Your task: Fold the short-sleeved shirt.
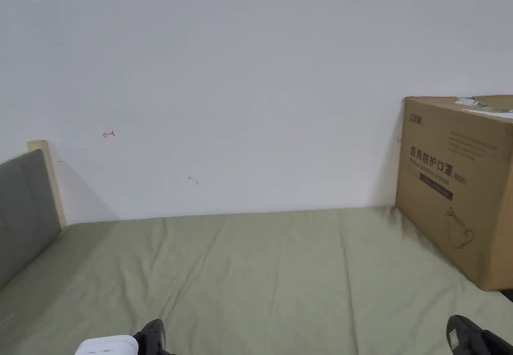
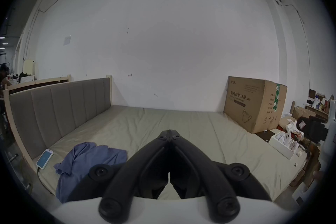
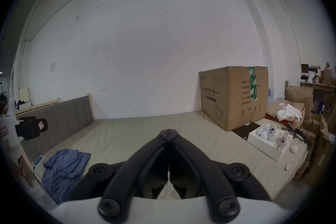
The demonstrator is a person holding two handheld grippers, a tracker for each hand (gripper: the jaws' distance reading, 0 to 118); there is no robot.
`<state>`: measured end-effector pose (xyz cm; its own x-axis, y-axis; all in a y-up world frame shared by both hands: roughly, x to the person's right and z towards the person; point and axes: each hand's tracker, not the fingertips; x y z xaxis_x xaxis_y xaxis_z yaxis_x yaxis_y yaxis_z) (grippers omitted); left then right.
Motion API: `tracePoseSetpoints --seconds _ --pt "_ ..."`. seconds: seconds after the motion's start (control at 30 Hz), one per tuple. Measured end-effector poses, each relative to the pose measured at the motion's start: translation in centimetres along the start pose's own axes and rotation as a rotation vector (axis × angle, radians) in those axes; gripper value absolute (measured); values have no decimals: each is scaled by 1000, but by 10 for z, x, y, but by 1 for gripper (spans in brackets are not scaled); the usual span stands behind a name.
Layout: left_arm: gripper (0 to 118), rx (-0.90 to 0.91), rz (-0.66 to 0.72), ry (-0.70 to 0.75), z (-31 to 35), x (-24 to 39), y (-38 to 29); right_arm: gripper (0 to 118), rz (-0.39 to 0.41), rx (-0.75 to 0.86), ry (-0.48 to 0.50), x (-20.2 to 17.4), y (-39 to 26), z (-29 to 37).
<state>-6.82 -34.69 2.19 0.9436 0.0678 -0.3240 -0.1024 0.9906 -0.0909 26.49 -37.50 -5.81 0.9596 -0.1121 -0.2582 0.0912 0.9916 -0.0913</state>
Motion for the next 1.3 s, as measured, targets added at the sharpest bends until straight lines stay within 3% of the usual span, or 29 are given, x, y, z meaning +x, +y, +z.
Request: tracePoseSetpoints --seconds 0.17,0.3,0.47,0.57,0.63,0.77,0.83,0.9,1.0,1.07,1.1,1.13,1.17,1.2,1.23,1.3 --pt "0 -12 35 82 18 -51 -1 0 19 -47 55 -16 -3 -17" --pt "0 4 25 247 58 -115 3 0 7 -119 213 -74 -10 -38" --pt "0 22 41 453 125 -174 -1 0 24 -126 521 -173 -6 -36" --pt "0 5 50 496 141 -190 -12 0 54 -124 608 -199 -6 -30" --pt "0 -29 63 507 141 -195 -18 0 48 -126 616 -207 -4 -30" --pt "0 -78 83 456 123 -188 -1 0 37 -186 617 -195 3 -34" --pt "0 -65 93 347 103 -187 29 0 -4 -214 612 -178 6 -34" --pt "0 -220 153 220 58 -200 57 0 -17 -235 588 -166 7 -38" --pt "0 -515 384 -55 -36 -243 54 0 -35 -293 514 -150 4 -46" --pt "1 -720 447 -75 -101 -263 20 0 -69 -331 489 -136 0 -52" --pt "9 -811 425 -22 -129 -270 -1 0 -86 -348 476 -129 -3 -55" --pt "24 -903 376 29 -154 -273 -24 0 -97 -365 456 -124 -7 -58" --pt "49 -960 345 68 -171 -277 -43 0 -99 -381 438 -119 -10 -61" --pt "82 -1023 312 89 -191 -281 -66 0 -101 -398 413 -113 -15 -64" --pt "101 -1078 349 93 -203 -283 -91 0 -102 -415 391 -107 -20 -67" --pt "98 -1128 424 90 -226 -291 -121 0 -104 -452 362 -100 -29 -73"
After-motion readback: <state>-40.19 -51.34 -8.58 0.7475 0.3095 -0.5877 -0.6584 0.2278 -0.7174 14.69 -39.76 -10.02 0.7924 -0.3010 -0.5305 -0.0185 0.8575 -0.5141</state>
